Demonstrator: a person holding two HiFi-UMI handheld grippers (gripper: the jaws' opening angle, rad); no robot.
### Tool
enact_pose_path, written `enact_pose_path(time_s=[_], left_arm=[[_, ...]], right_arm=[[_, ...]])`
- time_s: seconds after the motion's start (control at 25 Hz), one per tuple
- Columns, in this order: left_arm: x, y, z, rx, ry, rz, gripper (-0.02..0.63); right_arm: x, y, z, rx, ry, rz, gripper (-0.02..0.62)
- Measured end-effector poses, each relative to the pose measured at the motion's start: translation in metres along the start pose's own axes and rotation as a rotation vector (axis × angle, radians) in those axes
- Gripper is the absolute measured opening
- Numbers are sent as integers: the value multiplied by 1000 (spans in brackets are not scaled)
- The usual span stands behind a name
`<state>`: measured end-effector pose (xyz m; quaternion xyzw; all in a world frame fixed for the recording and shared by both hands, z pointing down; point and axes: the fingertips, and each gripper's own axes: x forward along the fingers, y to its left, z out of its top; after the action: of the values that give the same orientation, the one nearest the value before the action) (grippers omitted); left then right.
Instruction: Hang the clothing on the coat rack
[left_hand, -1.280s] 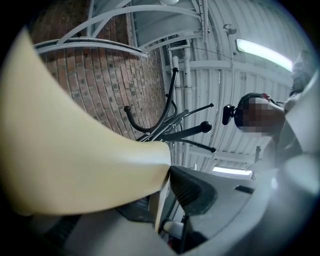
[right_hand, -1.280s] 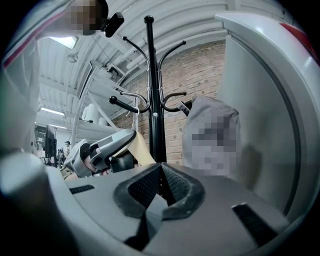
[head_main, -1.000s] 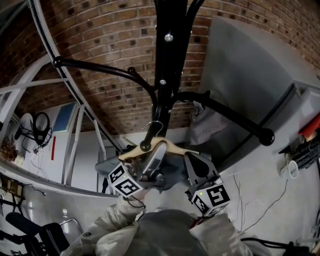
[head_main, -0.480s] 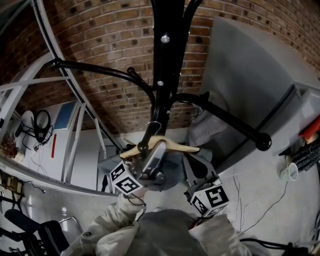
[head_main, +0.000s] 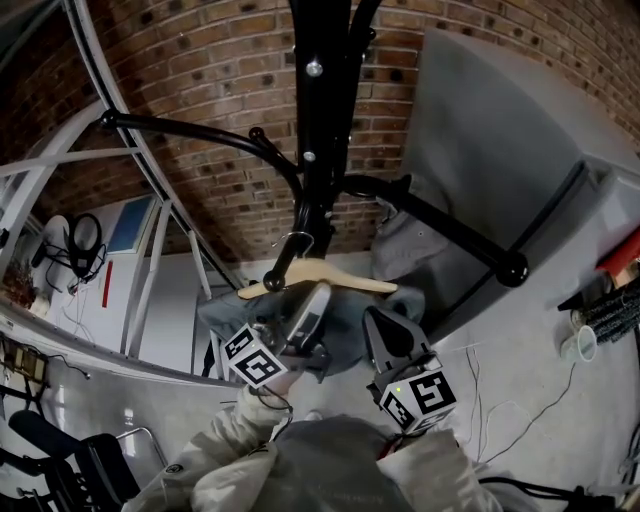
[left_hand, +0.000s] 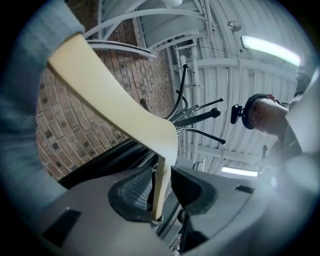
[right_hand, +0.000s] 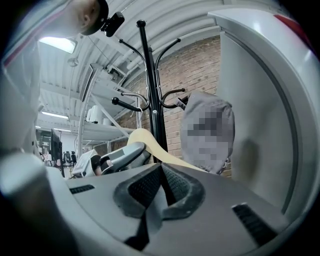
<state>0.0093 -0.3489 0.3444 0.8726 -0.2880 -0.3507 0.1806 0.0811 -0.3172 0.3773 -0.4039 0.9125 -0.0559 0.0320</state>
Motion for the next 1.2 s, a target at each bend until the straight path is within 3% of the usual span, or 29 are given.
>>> enact_pose_path(time_s=[0.24,0.48,0.64,0.84,0.92,1.08,1.2], left_arm=[[-19,5,-22,-17,14,84,112],[-49,-4,-49,20,60,159,109],[-76,-8,-72,5,100,206,44],[-114,-21,-86,15,137,254,13],[-127,-29,-92,87,200,272,9],[-164,-45,-108,349,396,322,9],[-202,-66,-116,483,487,345,9]], right_arm=[[-13,6,-8,27,5,37,25],[-28,16,-35,40,66,76,25],[-36,25,-52,60,98,94,25],[-59,42,-71,85,133,75,25],[-67,51,-77,90,140,65,25],[-81,78,-85,83,120,46,25],[-98,107,-89,81,118,31,25]])
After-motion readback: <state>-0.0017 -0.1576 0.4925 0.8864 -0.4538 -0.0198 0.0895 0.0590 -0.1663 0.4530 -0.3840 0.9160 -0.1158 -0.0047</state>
